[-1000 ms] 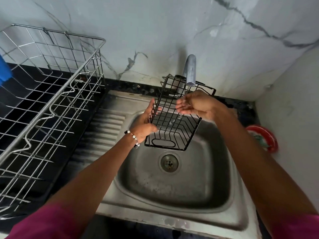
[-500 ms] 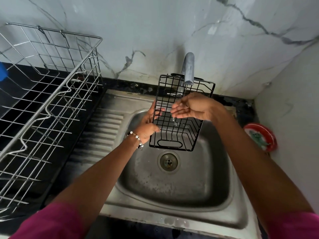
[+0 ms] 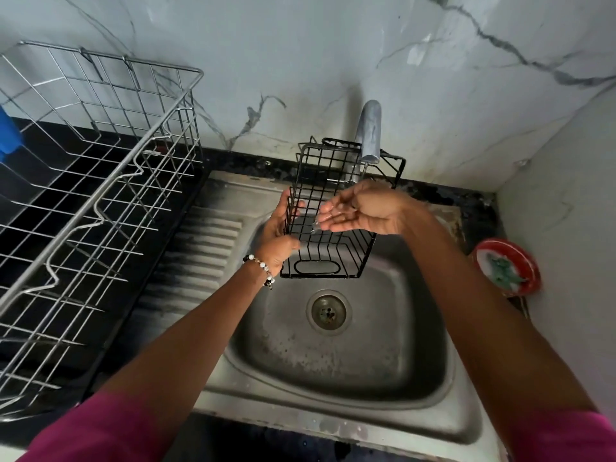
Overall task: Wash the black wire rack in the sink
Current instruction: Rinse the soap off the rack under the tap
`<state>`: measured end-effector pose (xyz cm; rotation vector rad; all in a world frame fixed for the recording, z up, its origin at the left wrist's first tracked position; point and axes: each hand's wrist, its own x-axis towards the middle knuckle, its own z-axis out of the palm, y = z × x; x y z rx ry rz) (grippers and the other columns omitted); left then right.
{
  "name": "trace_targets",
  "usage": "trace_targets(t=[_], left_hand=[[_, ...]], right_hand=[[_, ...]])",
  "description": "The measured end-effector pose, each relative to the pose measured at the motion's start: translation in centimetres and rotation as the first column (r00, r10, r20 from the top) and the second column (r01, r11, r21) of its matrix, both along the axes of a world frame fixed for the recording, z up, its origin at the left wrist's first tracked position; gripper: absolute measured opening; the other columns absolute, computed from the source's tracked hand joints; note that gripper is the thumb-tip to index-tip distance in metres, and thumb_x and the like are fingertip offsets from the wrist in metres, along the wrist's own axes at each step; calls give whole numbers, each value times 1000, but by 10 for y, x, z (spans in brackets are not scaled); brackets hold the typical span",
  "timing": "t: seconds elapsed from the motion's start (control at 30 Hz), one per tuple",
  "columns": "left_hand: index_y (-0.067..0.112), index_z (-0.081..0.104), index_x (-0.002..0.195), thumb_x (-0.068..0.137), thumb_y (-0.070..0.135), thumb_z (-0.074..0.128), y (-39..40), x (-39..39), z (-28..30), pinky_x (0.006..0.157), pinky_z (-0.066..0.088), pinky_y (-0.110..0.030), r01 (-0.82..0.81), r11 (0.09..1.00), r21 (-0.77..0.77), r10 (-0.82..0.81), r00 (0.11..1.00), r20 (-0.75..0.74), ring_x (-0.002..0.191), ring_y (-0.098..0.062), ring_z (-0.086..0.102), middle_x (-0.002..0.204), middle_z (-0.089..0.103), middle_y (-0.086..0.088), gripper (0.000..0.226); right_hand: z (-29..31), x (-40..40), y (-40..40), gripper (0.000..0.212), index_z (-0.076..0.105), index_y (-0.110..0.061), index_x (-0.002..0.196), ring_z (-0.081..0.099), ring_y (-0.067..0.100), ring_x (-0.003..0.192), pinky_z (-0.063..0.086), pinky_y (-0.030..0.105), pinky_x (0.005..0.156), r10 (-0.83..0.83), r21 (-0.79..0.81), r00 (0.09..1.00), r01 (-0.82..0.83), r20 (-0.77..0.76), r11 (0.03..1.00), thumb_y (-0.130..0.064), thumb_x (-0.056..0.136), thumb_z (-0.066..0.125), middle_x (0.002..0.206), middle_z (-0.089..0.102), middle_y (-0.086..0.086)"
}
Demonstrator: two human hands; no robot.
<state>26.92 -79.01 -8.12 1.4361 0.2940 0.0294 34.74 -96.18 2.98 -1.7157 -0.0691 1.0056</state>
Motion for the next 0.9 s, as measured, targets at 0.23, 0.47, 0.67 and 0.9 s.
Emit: trace_targets(t=[0.23,0.47,0.67,0.9], left_hand=[[22,28,152,64,-35,44,0,-1,0,58,49,-18,-151,987,-56,154,987,38,108,-5,58,143,47,3,106],[12,38,146,55,-37,56,4,0,3,71,58,-36,-235,944,-230,261,961,87,107,-25,61,125,59,-8,105],[12,45,140,47,-26,74,-2,1,11,81,57,-38,-265,937,-226,286,956,62,117,-24,58,130,58,-8,105],[13,48,136,43,-21,79,-12,-3,8,70,56,-27,-296,934,-200,314,947,66,125,-26,50,136,51,-12,104]], right_hand=[[-8,3,-3,27,61,11,106,67,33,99,56,39,87,-120,-94,984,133,128,987,9,94,37,107,66,25],[-5,3,6,30,60,9,112,69,30,99,55,39,89,-131,46,991,129,32,991,8,95,35,107,68,23],[-5,-1,10,25,61,15,107,66,36,101,54,42,90,-14,-195,993,37,120,980,8,93,41,108,65,29],[-12,-1,5,22,62,13,102,66,33,96,54,42,91,-87,-205,984,119,159,972,4,94,44,108,65,28]])
